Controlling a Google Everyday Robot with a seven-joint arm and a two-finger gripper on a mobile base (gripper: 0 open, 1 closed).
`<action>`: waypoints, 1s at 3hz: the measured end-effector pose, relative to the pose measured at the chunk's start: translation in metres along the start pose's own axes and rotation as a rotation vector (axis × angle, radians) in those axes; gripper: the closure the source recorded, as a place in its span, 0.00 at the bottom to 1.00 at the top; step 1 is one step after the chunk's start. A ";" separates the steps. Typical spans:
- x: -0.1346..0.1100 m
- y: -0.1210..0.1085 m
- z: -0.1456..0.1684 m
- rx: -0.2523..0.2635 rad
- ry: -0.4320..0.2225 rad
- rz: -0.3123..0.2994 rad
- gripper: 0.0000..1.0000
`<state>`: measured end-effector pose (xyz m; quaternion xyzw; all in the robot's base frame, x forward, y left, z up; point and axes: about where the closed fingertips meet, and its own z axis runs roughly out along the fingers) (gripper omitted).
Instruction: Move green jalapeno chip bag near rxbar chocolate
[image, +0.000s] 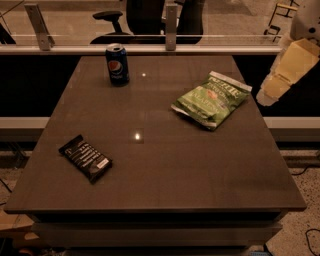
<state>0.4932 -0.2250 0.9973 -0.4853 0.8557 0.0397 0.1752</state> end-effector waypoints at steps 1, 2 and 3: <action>-0.009 -0.018 0.003 -0.005 -0.012 0.072 0.00; -0.011 -0.033 0.006 -0.003 -0.051 0.127 0.00; -0.016 -0.037 0.006 0.011 -0.067 0.126 0.00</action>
Offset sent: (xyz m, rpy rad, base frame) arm 0.0398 -0.0200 -0.0020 0.1246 0.0444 -0.1707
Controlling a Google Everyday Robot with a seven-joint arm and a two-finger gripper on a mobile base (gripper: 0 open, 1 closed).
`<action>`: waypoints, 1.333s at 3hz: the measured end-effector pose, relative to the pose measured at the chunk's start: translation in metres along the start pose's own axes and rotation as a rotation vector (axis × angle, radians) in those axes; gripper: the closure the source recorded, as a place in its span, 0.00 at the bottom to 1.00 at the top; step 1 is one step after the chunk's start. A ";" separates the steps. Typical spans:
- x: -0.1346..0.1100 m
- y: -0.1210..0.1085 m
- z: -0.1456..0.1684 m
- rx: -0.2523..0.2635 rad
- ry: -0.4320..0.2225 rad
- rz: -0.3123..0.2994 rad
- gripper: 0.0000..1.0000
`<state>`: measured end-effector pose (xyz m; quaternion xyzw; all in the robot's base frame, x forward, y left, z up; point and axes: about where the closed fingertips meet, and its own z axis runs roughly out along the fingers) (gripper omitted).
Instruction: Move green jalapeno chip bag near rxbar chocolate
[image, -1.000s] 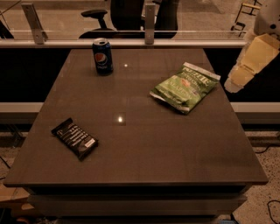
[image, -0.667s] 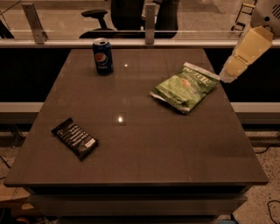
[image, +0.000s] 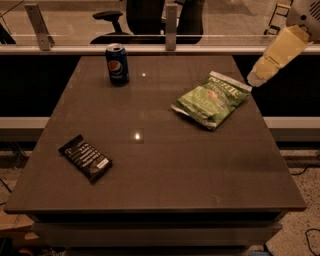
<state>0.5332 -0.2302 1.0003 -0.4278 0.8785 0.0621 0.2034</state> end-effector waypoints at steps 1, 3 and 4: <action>-0.006 -0.001 0.001 -0.038 -0.007 -0.029 0.00; -0.029 -0.021 0.004 -0.213 -0.226 0.248 0.00; -0.041 -0.020 -0.003 -0.266 -0.278 0.430 0.00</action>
Offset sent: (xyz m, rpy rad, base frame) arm 0.0316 -0.0015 0.0312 0.4357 0.1508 -0.1364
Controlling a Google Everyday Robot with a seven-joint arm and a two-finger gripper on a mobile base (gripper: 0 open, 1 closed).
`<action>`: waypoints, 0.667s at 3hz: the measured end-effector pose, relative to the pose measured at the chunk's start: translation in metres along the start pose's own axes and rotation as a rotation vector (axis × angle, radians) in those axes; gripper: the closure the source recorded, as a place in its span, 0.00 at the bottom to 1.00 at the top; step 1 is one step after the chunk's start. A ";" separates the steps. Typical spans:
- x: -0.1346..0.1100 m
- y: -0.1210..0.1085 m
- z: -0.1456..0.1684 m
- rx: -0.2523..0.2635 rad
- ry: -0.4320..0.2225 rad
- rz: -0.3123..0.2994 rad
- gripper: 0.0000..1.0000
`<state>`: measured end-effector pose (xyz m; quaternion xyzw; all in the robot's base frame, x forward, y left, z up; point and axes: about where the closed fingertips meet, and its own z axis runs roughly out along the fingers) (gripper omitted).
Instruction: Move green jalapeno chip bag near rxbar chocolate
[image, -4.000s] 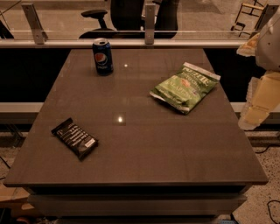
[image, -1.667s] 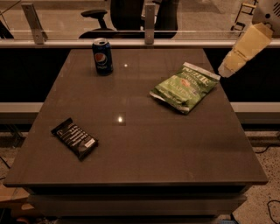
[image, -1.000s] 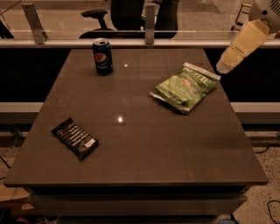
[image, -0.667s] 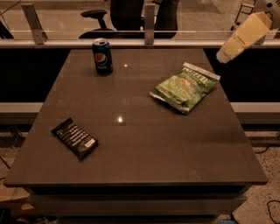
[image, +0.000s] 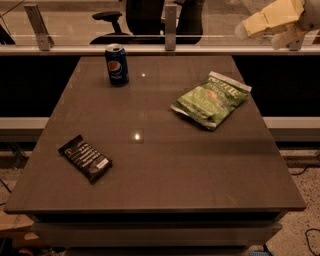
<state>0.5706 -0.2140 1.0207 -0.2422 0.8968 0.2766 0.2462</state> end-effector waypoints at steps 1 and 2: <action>-0.003 0.009 -0.005 0.029 0.001 0.157 0.00; -0.005 0.024 -0.006 0.098 0.058 0.273 0.00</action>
Offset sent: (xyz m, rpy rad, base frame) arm -0.0333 0.0308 0.0308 -0.1189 0.3398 -0.3570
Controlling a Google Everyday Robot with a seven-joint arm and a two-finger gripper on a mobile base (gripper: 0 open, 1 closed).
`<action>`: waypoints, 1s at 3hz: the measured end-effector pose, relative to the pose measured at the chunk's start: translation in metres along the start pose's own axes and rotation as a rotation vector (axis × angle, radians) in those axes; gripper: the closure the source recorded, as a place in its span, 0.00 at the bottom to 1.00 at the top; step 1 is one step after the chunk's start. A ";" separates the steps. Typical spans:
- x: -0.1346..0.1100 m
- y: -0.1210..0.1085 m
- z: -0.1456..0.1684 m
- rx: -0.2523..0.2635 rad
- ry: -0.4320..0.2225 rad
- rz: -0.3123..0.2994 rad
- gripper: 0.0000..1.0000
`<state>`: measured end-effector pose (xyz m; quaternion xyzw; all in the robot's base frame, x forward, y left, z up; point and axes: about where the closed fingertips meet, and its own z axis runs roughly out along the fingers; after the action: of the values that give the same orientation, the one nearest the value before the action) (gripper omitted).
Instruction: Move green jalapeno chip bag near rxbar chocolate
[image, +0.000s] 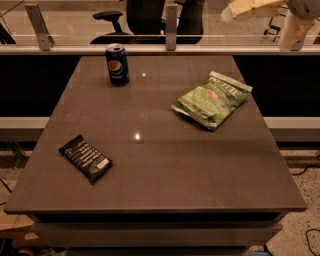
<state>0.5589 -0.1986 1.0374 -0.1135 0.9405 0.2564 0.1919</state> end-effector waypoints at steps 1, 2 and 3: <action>0.002 0.015 -0.010 0.056 -0.028 0.015 0.00; 0.002 0.018 -0.013 0.065 -0.042 0.008 0.00; -0.003 0.006 -0.003 0.116 -0.003 0.110 0.00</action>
Offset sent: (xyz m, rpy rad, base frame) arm -0.0094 0.0068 0.0133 -0.0366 -0.0202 -0.0469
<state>0.5587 -0.1950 1.0434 -0.0501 0.9583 0.2118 0.1850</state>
